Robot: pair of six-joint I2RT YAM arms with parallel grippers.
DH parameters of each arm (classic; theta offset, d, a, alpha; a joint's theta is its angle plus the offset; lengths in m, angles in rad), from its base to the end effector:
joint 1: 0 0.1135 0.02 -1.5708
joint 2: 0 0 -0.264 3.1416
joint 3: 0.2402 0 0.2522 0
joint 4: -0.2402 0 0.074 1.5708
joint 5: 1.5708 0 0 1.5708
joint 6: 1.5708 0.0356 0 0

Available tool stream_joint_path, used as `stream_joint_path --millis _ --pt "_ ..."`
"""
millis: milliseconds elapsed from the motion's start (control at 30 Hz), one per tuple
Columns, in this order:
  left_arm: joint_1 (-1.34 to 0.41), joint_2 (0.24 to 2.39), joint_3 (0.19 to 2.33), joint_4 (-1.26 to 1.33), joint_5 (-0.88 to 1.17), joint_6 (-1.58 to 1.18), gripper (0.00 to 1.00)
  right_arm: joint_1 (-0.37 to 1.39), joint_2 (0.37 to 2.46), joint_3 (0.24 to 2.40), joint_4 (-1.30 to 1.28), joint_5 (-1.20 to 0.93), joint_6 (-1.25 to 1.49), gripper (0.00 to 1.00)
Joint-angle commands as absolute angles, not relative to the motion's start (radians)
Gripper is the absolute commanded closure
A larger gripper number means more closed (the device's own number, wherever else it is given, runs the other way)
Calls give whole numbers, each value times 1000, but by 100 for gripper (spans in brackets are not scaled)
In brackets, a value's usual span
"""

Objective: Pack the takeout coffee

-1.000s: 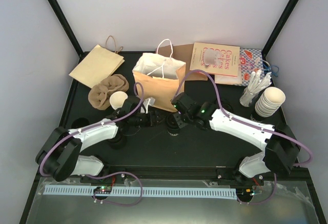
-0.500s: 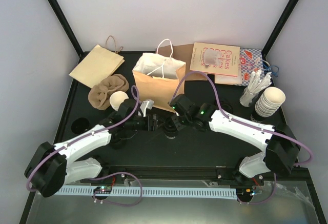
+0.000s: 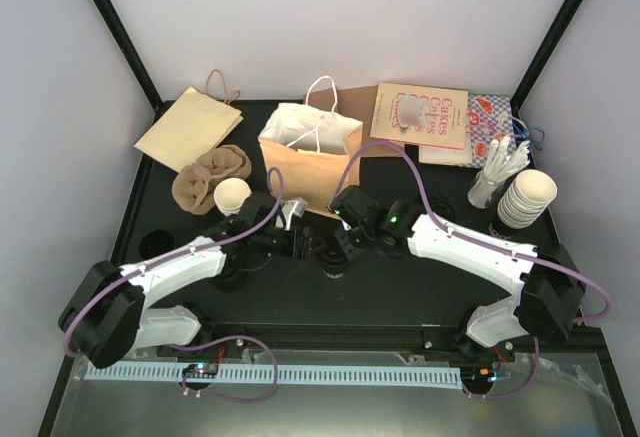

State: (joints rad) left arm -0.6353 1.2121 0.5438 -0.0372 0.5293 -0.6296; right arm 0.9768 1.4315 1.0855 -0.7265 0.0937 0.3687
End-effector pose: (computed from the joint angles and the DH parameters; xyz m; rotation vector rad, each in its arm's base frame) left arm 0.1797 -0.1548 0.1881 0.3159 2.4671 -1.2132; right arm 0.1631 0.2355 0.2522 -0.7707 2.5629 0.3262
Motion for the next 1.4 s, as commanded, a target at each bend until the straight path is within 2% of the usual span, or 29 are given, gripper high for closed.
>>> stream_joint_path --millis 0,200,533,667,867,1000,1033,1167,1300,1367 --pt "-643 1263 600 -77 543 -595 34 988 1452 1087 -828 66 378 94" --pt "-646 1273 601 -106 515 -584 37 988 1429 1113 -834 83 382 81" --pt "-648 1251 613 -114 512 -585 39 987 1376 1180 -870 156 382 67" --pt "-648 1210 635 -138 505 -581 28 988 1331 1181 -870 190 382 58" --pt "-646 1139 709 -236 473 -550 19 988 1253 1175 -846 203 358 35" --pt "-645 1080 737 -299 436 -536 16 988 1244 1178 -859 187 357 4" --pt "-644 1060 740 -320 424 -531 16 988 1249 1182 -869 179 356 1" --pt "-633 1002 736 -369 376 -517 11 999 1308 1220 -933 179 375 0" --pt "-623 955 715 -405 313 -512 1 1020 1349 1232 -934 159 403 0" --pt "-613 935 698 -416 291 -524 1 1030 1372 1245 -944 166 424 0"
